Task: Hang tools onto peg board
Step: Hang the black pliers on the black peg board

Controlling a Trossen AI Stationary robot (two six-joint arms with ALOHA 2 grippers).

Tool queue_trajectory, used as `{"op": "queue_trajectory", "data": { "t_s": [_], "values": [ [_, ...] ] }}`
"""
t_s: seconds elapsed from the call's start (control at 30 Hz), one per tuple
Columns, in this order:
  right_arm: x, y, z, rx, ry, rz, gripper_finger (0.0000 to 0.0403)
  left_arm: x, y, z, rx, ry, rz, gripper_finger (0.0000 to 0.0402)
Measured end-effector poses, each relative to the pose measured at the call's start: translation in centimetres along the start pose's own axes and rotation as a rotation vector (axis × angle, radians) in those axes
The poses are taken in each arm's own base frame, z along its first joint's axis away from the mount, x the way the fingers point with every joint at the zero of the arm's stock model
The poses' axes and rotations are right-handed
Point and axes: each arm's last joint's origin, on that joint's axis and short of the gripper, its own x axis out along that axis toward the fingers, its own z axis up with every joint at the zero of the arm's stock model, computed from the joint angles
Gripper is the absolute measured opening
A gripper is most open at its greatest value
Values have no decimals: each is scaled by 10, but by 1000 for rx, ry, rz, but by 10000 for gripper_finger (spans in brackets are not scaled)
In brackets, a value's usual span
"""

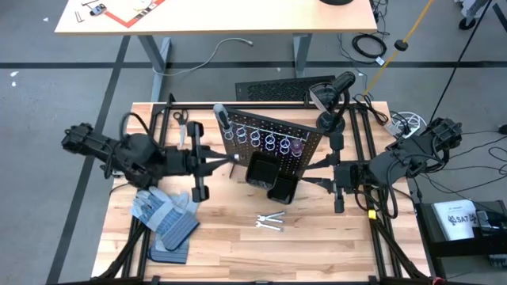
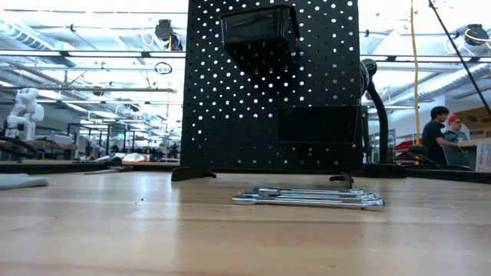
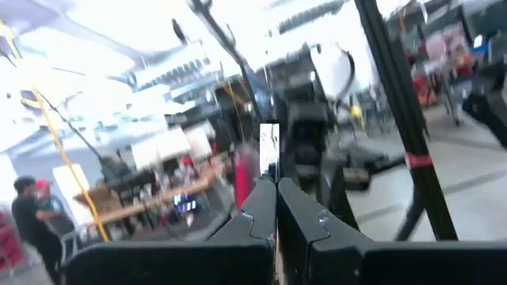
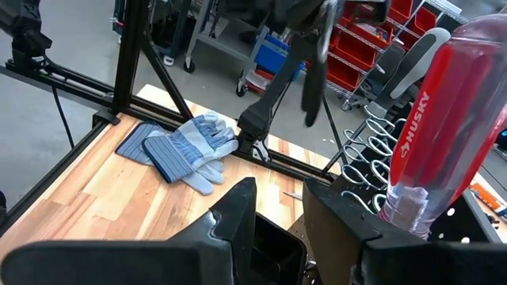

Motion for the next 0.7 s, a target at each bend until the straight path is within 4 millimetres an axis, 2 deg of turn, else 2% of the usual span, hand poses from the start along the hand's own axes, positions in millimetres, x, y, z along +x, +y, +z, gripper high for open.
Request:
{"op": "queue_trajectory", "data": {
  "t_s": [0.2,0.4,0.7],
  "values": [
    [0,0,0,0,0,0,100,4,17,1,4,-38,33,3],
    [0,0,0,1,0,0,100,15,30,15,8,-112,-2,3],
    [0,0,0,4,0,0,100,35,49,17,0,-43,-84,3]
  ]
}}
